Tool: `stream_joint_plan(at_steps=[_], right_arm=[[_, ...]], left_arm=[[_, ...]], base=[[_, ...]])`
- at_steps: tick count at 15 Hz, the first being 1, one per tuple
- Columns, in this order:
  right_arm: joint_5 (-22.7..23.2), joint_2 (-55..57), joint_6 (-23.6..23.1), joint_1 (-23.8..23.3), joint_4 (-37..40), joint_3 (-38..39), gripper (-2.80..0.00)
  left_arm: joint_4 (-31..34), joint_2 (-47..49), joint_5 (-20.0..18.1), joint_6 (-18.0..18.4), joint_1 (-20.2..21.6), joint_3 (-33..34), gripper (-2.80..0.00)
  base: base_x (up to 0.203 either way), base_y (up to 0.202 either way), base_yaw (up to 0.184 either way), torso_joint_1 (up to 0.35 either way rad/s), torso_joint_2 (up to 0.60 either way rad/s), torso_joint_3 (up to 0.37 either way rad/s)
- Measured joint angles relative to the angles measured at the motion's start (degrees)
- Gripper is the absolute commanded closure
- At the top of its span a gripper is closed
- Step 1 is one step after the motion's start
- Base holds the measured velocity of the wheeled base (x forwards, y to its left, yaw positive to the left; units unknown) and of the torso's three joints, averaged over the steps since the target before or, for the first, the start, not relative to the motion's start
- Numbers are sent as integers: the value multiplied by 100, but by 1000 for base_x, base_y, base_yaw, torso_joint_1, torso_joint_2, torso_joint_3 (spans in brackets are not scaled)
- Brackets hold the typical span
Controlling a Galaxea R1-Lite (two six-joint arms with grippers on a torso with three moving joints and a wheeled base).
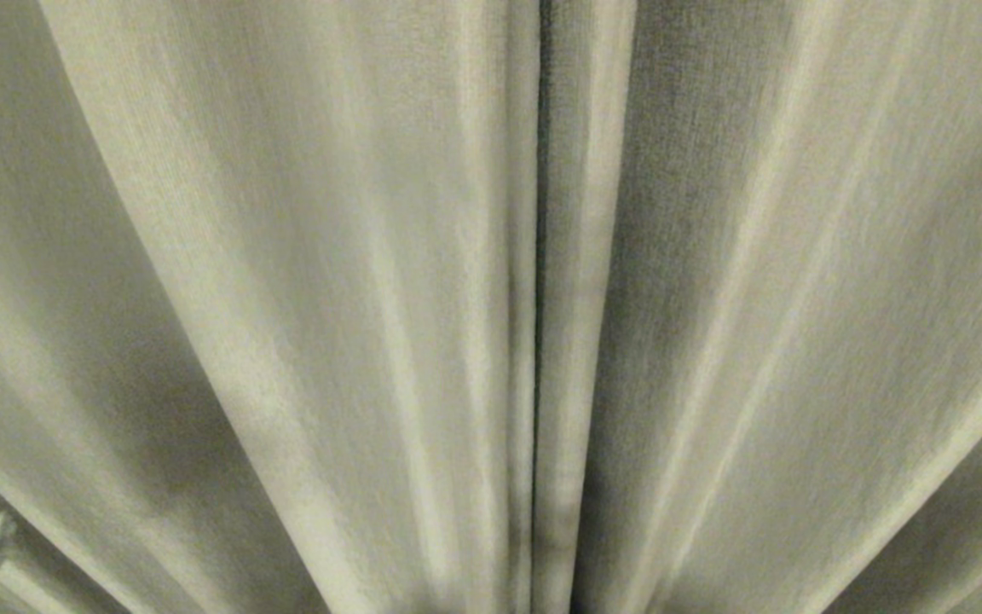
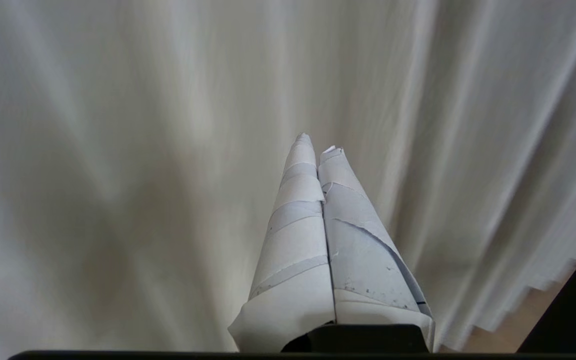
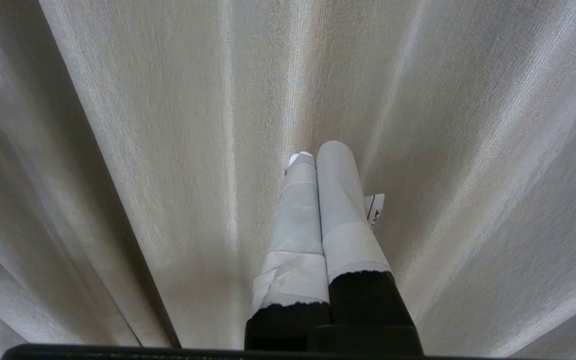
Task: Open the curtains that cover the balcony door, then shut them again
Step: Pull the outer curtains open on both sides
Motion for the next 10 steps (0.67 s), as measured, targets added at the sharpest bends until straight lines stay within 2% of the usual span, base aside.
stream_joint_plan(at_steps=[2,4,6,7,10], right_arm=[[-2,0,-4,0,0,0,0],[0,0,-2,0,-1,0,0],[0,0,-2,-2,-2,0,0],[-1,0,0,-2,-1,0,0],[0,0,-2,0,-1,0,0]], left_arm=[[-45,759,2,15,-192,-662,0],[-128,1430,27,23,-586,-1331,0],[-142,1943,68,26,-884,-1736,0],[-157,2154,71,32,-932,-1859,-280],[-253,2793,99,43,-984,-2287,-280]], base=[[0,0,0,0,0,0],[0,0,0,0,0,0],[0,0,0,0,0,0],[0,0,0,0,0,0],[0,0,0,0,0,0]])
